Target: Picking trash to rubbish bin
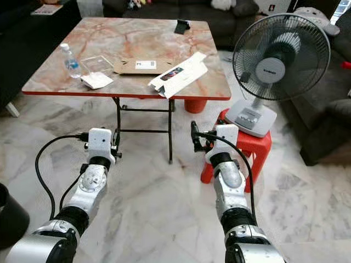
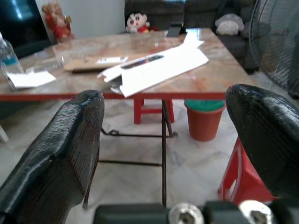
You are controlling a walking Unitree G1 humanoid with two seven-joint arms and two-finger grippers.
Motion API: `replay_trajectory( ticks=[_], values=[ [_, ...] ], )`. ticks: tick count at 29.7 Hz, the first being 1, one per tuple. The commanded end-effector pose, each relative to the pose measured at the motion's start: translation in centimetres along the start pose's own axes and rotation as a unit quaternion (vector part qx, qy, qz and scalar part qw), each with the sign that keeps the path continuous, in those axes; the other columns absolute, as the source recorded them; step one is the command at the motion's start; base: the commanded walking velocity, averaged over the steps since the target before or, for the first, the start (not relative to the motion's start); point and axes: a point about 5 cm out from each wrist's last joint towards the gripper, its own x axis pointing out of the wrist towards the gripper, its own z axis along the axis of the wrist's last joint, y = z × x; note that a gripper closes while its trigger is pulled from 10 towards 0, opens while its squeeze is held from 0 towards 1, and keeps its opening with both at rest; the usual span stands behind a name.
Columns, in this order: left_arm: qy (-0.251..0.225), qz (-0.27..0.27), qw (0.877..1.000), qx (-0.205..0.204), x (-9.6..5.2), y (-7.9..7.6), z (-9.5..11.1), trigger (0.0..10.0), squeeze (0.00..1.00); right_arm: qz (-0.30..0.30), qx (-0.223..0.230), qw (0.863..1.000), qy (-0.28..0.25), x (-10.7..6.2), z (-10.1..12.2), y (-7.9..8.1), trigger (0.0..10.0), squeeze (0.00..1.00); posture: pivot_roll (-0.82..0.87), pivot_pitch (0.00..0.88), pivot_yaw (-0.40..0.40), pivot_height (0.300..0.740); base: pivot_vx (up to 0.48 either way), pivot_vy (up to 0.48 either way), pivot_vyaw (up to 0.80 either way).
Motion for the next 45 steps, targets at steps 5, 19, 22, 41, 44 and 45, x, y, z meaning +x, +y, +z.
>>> replay_trajectory(
  ticks=[5, 19, 22, 41, 44, 45],
  values=[
    [-0.005, -0.001, 1.000, 0.000, 0.2, -0.1, 0.4, 10.0, 0.00, -0.003, -0.003, 1.000, -0.015, 0.3, 0.7, 0.0, 10.0, 0.00, -0.08, 0.019, -0.049, 0.740, 0.313, 0.000, 0.00],
    [-0.013, -0.007, 1.000, 0.000, 0.5, -0.2, 0.8, 10.0, 0.00, 0.006, 0.007, 1.000, -0.024, 0.4, 0.9, 0.8, 10.0, 0.00, -0.08, 0.000, -0.031, 0.740, 0.390, 0.000, 0.33],
    [-0.013, -0.008, 1.000, -0.001, 0.6, -0.2, 0.8, 10.0, 0.00, 0.011, 0.001, 1.000, -0.025, 0.4, 0.9, 1.0, 10.0, 0.00, -0.08, 0.000, -0.030, 0.740, 0.406, 0.000, 0.00],
    [-0.017, -0.007, 1.000, -0.009, 0.8, -0.2, 1.2, 10.0, 0.00, 0.014, 0.008, 1.000, -0.023, 0.6, 1.0, 1.2, 10.0, 0.00, -0.08, 0.000, -0.039, 0.740, 0.409, 0.000, 0.00],
    [-0.018, -0.005, 1.000, -0.010, 0.9, -0.1, 1.3, 10.0, 0.00, 0.014, -0.004, 1.000, -0.023, 0.6, 1.1, 1.1, 10.0, 0.00, -0.08, 0.000, -0.042, 0.740, 0.406, 0.000, 0.00],
    [-0.018, -0.005, 1.000, -0.010, 0.9, -0.1, 1.3, 10.0, 0.00, 0.014, -0.004, 1.000, -0.024, 0.7, 1.1, 1.1, 10.0, 0.00, -0.08, 0.000, -0.042, 0.740, 0.405, 0.000, 0.00]
  ],
)
